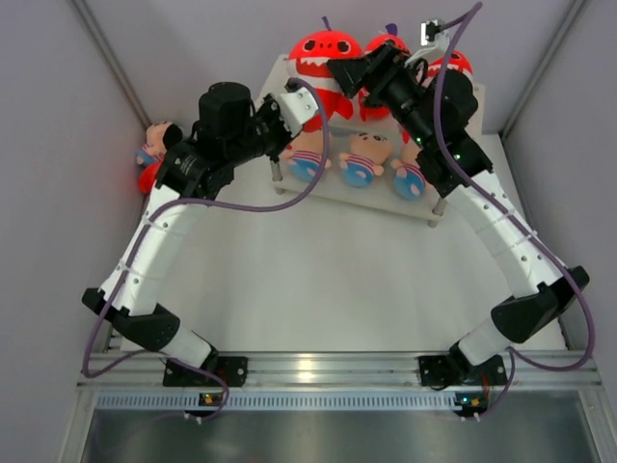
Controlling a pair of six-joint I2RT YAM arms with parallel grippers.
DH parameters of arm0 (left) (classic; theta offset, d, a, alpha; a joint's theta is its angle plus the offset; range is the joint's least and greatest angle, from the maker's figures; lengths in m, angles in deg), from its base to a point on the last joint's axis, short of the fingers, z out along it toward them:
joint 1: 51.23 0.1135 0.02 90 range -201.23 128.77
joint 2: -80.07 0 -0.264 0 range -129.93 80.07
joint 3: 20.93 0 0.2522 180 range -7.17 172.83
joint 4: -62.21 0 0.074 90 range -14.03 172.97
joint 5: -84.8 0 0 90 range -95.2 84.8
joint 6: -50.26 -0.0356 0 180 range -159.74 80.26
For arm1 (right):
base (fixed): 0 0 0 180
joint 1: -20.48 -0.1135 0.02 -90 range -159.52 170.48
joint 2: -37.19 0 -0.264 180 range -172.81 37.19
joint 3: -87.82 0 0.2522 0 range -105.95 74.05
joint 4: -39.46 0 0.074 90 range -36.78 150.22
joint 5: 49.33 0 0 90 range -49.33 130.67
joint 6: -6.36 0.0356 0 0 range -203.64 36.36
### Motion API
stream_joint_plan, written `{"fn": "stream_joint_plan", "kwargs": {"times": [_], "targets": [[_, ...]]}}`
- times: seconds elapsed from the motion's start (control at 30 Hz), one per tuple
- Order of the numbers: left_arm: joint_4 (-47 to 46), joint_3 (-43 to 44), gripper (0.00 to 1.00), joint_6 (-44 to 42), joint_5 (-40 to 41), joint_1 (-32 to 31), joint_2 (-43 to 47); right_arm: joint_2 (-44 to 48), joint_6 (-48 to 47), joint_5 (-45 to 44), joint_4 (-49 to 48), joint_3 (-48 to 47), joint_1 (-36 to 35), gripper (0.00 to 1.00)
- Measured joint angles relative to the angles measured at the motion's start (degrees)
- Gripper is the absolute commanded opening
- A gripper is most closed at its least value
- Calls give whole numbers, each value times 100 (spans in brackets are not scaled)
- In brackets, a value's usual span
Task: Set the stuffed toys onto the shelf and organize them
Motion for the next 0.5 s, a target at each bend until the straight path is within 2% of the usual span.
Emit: {"fn": "stream_joint_plan", "kwargs": {"times": [0.03, 0.2, 0.33, 0.37, 0.5], "targets": [[-44, 90, 0, 92, 17, 0, -59, 7, -138, -52, 55, -63, 0, 87], [-229, 654, 0, 516, 136, 0, -538, 374, -798, -238, 627, -33, 136, 90], [-382, 1150, 0, 761, 385, 0, -1099, 1427, -1263, -643, 789, 752, 361, 92], [-398, 1268, 0, 811, 452, 0, -1259, 1937, -1425, -846, 796, 1108, 389, 92], [-557, 1617, 0, 907, 813, 0, -1893, 2793, -1725, -1180, 844, 1462, 393, 92]]}}
